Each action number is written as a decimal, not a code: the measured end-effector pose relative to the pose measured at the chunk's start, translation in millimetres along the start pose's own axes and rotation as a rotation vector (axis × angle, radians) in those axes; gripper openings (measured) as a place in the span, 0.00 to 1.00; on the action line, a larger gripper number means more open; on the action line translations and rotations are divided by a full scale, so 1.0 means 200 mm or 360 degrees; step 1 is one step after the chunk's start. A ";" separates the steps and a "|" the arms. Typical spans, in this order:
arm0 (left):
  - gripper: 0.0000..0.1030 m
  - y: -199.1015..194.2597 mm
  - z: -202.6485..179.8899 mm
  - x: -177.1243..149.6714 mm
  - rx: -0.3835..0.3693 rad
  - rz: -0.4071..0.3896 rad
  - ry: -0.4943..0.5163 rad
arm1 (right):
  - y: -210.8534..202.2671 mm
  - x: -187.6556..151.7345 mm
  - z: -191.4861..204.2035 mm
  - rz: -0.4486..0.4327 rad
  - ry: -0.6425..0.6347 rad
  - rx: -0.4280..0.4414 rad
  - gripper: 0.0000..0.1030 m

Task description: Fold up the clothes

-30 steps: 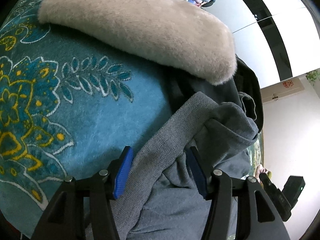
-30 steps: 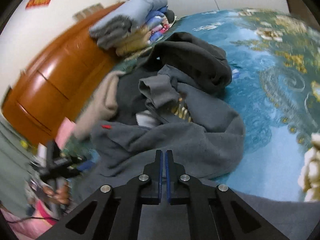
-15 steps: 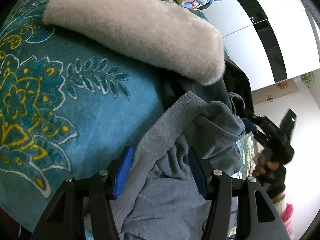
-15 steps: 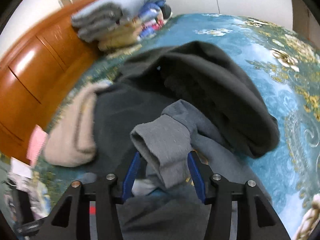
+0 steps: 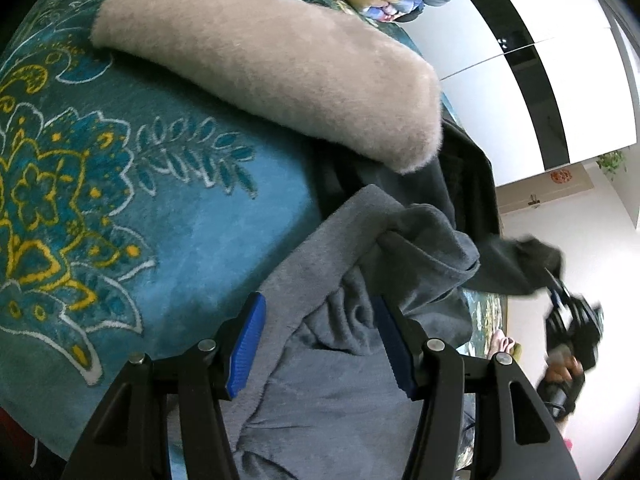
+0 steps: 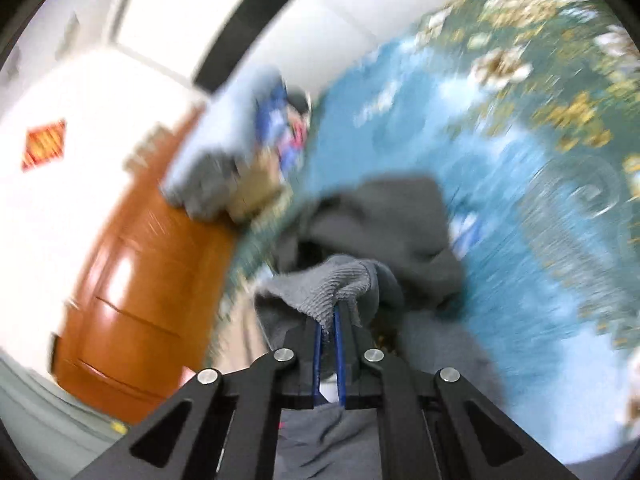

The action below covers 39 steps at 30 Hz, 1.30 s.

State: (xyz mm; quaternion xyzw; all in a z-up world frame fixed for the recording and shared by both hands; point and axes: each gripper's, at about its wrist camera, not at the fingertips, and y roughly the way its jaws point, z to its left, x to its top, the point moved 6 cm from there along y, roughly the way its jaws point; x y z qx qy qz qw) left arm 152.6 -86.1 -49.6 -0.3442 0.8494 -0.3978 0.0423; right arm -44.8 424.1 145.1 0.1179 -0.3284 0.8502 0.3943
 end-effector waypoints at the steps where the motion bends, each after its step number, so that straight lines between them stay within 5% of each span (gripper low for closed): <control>1: 0.56 0.00 -0.01 0.00 0.0001 0.0001 0.0003 | -0.10 0.02 -0.02 -0.0056 0.0017 0.0022 0.06; 9: 0.56 0.22 -0.17 0.05 0.0023 -0.0008 0.0030 | -1.12 0.16 -0.23 -0.0661 0.0125 0.0012 0.03; 13: 0.56 0.25 -0.23 0.05 0.0037 0.0005 0.0055 | -1.37 0.18 -0.48 -0.0839 0.0283 -0.0062 0.03; 18: 0.56 0.31 -0.31 0.02 0.0048 0.0041 0.0095 | -1.26 0.06 -0.96 -0.0710 0.0570 -0.0287 0.03; 23: 0.56 0.30 -0.39 0.04 0.0018 0.0046 0.0098 | -1.17 -0.13 -1.35 -0.0627 0.0857 -0.0344 0.03; 31: 0.56 0.35 -0.48 0.21 -0.0165 0.0134 -0.0205 | -1.26 -0.22 -1.41 -0.0602 0.0827 -0.0364 0.03; 39: 0.52 0.61 -0.55 0.29 0.0126 0.0184 -0.0284 | -1.28 -0.23 -1.45 -0.0579 0.0827 -0.0400 0.03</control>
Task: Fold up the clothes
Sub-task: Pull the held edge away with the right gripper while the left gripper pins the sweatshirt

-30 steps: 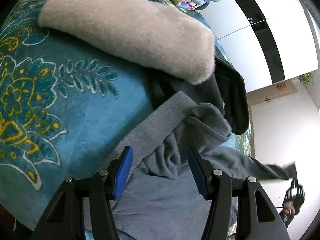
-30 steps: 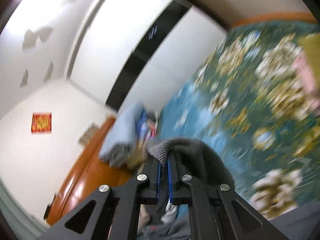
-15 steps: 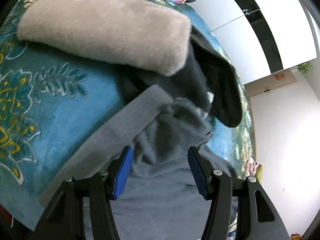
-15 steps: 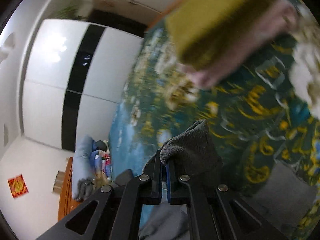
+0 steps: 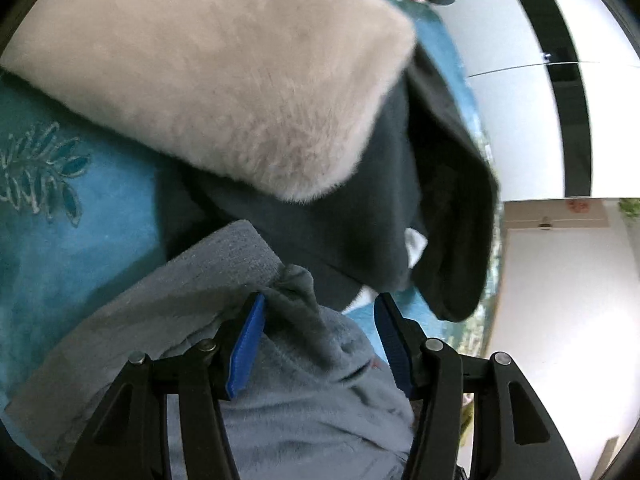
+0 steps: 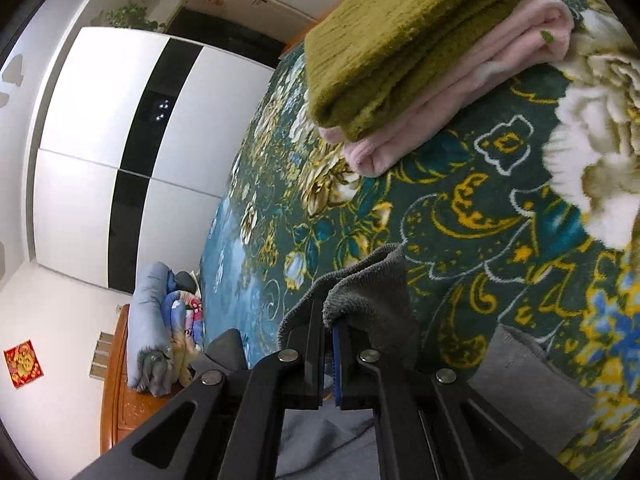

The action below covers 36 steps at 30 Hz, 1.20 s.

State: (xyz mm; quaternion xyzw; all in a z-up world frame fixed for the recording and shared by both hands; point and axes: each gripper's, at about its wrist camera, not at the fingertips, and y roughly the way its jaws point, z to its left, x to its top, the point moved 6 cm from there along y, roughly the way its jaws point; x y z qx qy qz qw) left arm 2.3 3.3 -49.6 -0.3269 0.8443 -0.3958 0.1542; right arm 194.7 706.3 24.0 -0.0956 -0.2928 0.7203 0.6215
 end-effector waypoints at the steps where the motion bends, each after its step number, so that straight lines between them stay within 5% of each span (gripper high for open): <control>1: 0.41 0.03 0.00 0.00 0.0040 -0.0001 0.0001 | 0.00 0.01 0.00 0.0002 0.0007 0.0014 0.03; 2: 0.27 0.05 0.00 0.00 0.0081 -0.0005 0.0002 | 0.01 0.01 0.00 0.0005 0.0010 0.0014 0.03; 5: 0.09 0.06 0.02 0.00 0.0119 -0.0051 0.0010 | 0.03 0.02 -0.01 0.0015 0.0031 0.0016 0.03; 14: 0.07 -0.25 -0.18 0.09 -0.0108 -0.0442 0.0234 | 0.04 0.17 0.12 -0.0055 0.0021 0.0192 0.03; 23: 0.07 0.01 -0.12 0.18 -0.0059 -0.0316 0.0094 | 0.44 0.23 -0.09 0.0093 0.0160 -0.0032 0.07; 26: 0.21 -0.03 -0.13 0.17 -0.0054 -0.0311 0.0124 | 0.45 0.23 -0.08 0.0089 0.0110 -0.0009 0.11; 29: 0.44 -0.10 -0.16 0.13 -0.0118 -0.0298 0.0142 | 0.39 0.23 -0.06 0.0060 0.0038 0.0017 0.50; 36: 0.50 -0.26 -0.14 -0.02 -0.0197 -0.0310 0.0211 | 0.34 0.10 0.04 0.0128 -0.0239 0.0017 0.51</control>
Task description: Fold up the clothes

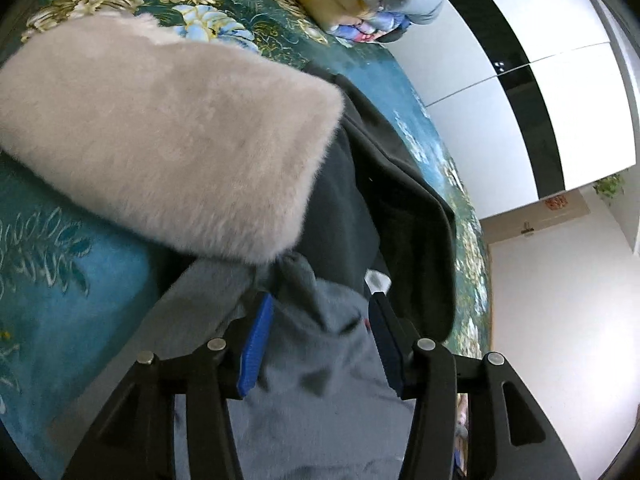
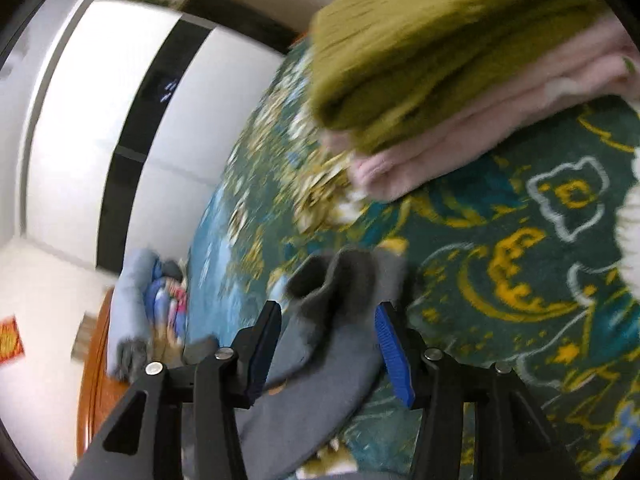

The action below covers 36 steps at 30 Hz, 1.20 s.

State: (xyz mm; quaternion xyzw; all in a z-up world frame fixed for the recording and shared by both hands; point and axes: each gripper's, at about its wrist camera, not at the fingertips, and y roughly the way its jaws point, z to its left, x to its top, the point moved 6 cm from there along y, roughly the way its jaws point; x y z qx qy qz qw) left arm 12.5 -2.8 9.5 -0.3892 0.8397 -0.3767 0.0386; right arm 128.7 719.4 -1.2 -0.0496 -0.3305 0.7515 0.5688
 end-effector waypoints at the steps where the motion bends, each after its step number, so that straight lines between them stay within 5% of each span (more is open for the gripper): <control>1: 0.50 -0.03 0.01 -0.02 -0.0014 0.0008 -0.0005 | 0.05 -0.03 0.04 0.0069 -0.0033 0.0029 0.51; 4: 0.50 -0.08 0.03 -0.06 -0.0038 0.0034 -0.0020 | 0.20 -0.10 0.09 0.0203 -0.0080 0.0002 0.51; 6: 0.50 -0.11 0.04 -0.07 -0.0029 0.0052 -0.0014 | 0.31 -0.14 0.10 0.0274 -0.0083 -0.0056 0.43; 7: 0.50 -0.10 0.04 -0.08 -0.0022 0.0059 -0.0009 | 0.35 -0.14 0.08 0.0292 -0.0039 -0.0067 0.37; 9: 0.50 -0.09 0.04 -0.10 -0.0006 0.0058 -0.0005 | 0.44 -0.14 0.06 0.0324 0.0058 -0.0082 0.04; 15: 0.50 -0.14 0.11 -0.09 0.0058 0.0009 -0.0037 | 0.48 0.02 0.18 0.0191 0.0080 0.0063 0.04; 23: 0.50 -0.12 0.11 -0.12 0.0100 0.0031 -0.0055 | 0.70 0.09 0.07 0.0233 0.0180 -0.0150 0.07; 26: 0.50 -0.14 0.11 -0.13 0.0096 0.0033 -0.0052 | 0.71 0.09 0.01 0.0237 0.0232 -0.0122 0.07; 28: 0.50 -0.17 0.11 -0.13 0.0089 0.0033 -0.0053 | 0.67 0.09 0.03 0.0240 0.0242 -0.0089 0.13; 30: 0.52 -0.19 0.12 -0.15 0.0070 0.0037 -0.0059 | 0.58 0.10 0.08 0.0217 0.0201 -0.0036 0.32; 32: 0.54 -0.21 0.14 -0.17 0.0056 0.0043 -0.0064 | 0.45 0.09 0.15 0.0171 0.0129 0.0063 0.39; 36: 0.54 -0.26 0.19 -0.22 0.0056 0.0065 -0.0068 | 0.16 -0.03 0.23 0.0123 -0.0023 0.0192 0.42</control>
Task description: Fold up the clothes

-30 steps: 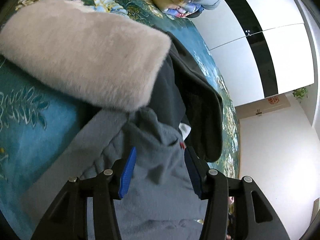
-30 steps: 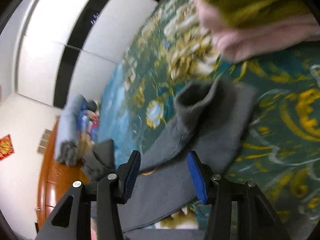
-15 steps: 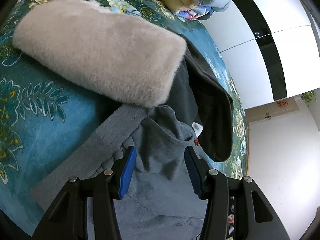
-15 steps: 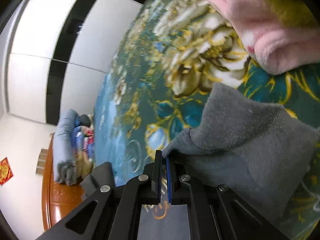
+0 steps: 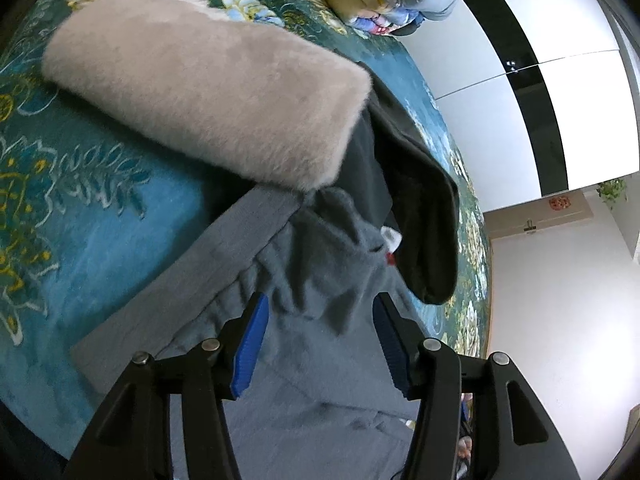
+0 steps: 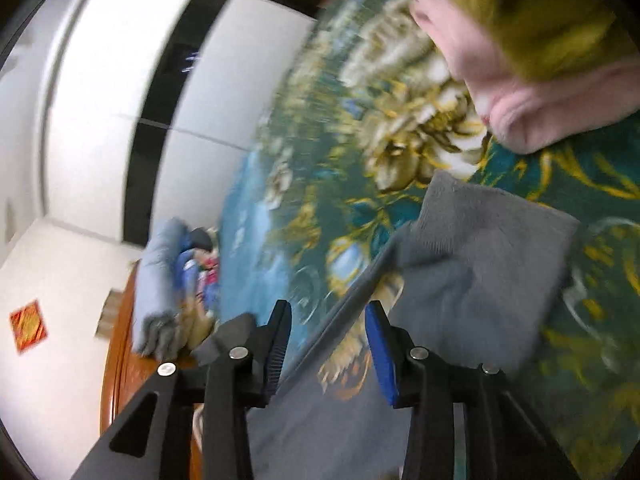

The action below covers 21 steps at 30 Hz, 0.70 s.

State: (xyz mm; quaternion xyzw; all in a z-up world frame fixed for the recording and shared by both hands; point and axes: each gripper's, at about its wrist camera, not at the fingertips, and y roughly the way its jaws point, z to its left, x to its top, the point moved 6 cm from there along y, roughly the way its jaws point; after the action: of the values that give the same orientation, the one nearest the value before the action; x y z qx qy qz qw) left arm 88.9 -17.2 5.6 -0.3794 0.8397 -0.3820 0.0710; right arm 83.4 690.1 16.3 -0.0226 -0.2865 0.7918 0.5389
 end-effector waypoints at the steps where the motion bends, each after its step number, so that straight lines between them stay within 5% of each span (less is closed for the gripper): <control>1: 0.54 -0.02 0.02 -0.01 0.0004 0.0000 0.0000 | -0.06 -0.05 0.01 -0.0001 -0.0028 0.0003 0.43; 10: 0.54 -0.22 0.26 -0.11 0.0129 -0.0123 0.0063 | -0.48 -0.38 -0.18 -0.0032 -0.0013 -0.0090 0.49; 14: 0.58 -0.23 0.46 -0.19 0.0241 -0.0049 0.0023 | -0.62 -0.48 -0.25 -0.0065 0.0016 -0.0081 0.50; 21: 0.58 -0.16 0.66 -0.33 0.0240 0.0129 -0.0124 | -0.79 -0.61 -0.45 -0.0082 0.0129 -0.0165 0.50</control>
State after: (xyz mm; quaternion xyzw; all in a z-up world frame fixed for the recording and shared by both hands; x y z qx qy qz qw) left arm 207.6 -63.3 -76.1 -0.3532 0.8199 -0.4258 0.1474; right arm 298.5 663.8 -17.0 -0.0754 -0.3056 0.7602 0.5683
